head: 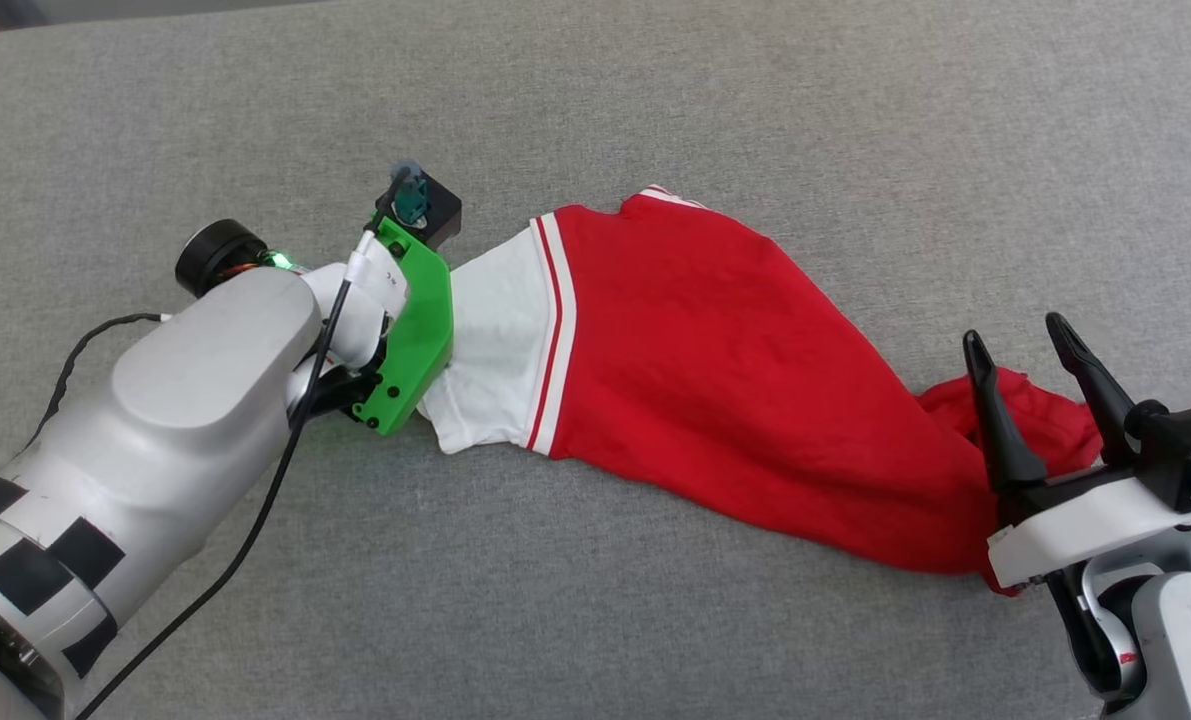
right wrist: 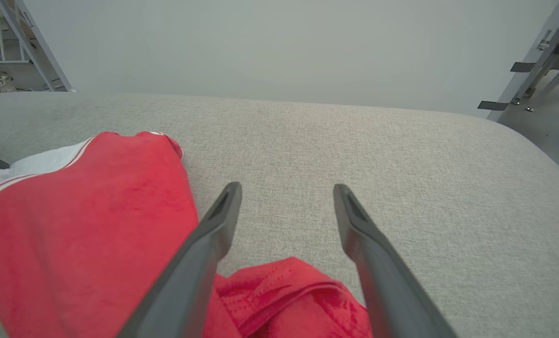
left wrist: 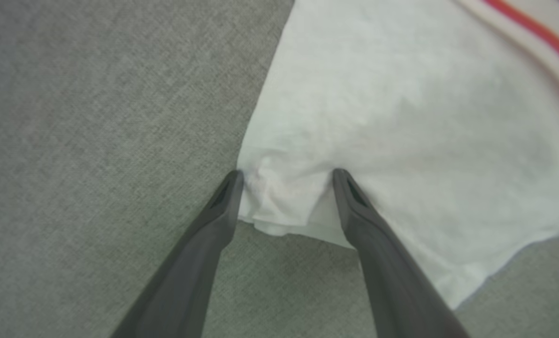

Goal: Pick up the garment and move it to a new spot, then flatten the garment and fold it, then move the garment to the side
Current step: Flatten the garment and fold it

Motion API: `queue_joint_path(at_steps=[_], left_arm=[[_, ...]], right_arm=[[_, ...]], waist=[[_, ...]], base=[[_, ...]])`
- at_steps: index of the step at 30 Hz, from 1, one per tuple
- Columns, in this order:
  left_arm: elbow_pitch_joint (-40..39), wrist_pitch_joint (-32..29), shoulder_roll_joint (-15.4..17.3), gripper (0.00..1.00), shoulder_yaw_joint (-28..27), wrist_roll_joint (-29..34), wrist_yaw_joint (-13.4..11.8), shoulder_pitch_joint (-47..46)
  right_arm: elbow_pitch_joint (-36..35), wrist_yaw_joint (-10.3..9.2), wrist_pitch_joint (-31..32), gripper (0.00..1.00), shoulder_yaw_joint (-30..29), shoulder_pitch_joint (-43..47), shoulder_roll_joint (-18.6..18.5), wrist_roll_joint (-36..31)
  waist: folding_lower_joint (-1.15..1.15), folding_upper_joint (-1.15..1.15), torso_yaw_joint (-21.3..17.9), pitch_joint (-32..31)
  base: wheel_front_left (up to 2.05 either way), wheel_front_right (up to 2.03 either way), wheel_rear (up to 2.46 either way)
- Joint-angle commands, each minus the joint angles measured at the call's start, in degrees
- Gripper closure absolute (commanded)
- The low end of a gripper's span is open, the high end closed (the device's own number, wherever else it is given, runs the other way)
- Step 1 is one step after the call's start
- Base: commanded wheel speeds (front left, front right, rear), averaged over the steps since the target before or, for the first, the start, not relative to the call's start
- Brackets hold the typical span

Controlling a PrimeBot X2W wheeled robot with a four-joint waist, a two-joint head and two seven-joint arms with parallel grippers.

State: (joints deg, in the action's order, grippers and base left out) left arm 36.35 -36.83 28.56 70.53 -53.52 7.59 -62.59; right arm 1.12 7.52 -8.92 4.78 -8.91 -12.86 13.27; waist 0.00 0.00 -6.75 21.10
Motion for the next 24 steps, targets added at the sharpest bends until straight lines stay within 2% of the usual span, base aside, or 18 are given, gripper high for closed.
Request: queue_joint_path(at_steps=[1,2,6,10,15,20,24], left_arm=[[1.5,-0.7,0.2,0.75,2.4,0.8,-0.1,3.7],[1.3,-0.2,0.2,1.00,2.5,1.3,-0.1,3.8],[0.1,4.3,0.6,1.00,2.7,3.1,-0.1,3.4],[-2.3,12.5,1.7,1.00,2.8,4.2,-0.1,3.2],[-5.0,23.4,4.8,1.00,1.1,3.7,-0.2,5.0],[-8.5,28.4,9.0,1.00,-1.5,1.1,-2.8,9.8],[-13.0,29.5,12.7,1.00,-2.1,-1.0,-6.2,15.3]], right_arm=[[0.1,-0.03,-0.3,0.00,0.2,-1.3,0.1,-0.2],[0.1,-0.03,-0.3,0.00,0.3,-1.4,0.1,-0.3],[0.2,-0.03,-0.2,0.00,0.4,-1.4,0.0,-0.2],[0.5,-0.03,-0.6,0.00,-0.2,-0.5,-0.1,-0.1],[0.6,-0.03,-0.5,0.00,-1.8,1.9,0.1,0.0],[0.2,-0.03,-0.1,0.00,-2.7,3.6,0.4,0.1],[-0.1,-0.03,0.3,0.00,-3.0,4.5,0.4,0.3]], waist=[[0.00,0.00,0.2,-0.1],[0.00,0.00,0.4,-0.1],[0.00,0.00,1.2,-1.0],[0.00,0.00,2.2,-3.3],[0.00,0.00,4.2,-6.3],[0.00,0.00,6.2,-8.0],[0.00,0.00,7.6,-8.8]], base=[[0.00,0.00,0.00],[0.00,0.00,0.00],[0.00,0.00,0.00],[0.00,0.00,0.00],[0.00,0.00,0.00],[0.00,0.00,0.00],[0.00,0.00,0.00]])
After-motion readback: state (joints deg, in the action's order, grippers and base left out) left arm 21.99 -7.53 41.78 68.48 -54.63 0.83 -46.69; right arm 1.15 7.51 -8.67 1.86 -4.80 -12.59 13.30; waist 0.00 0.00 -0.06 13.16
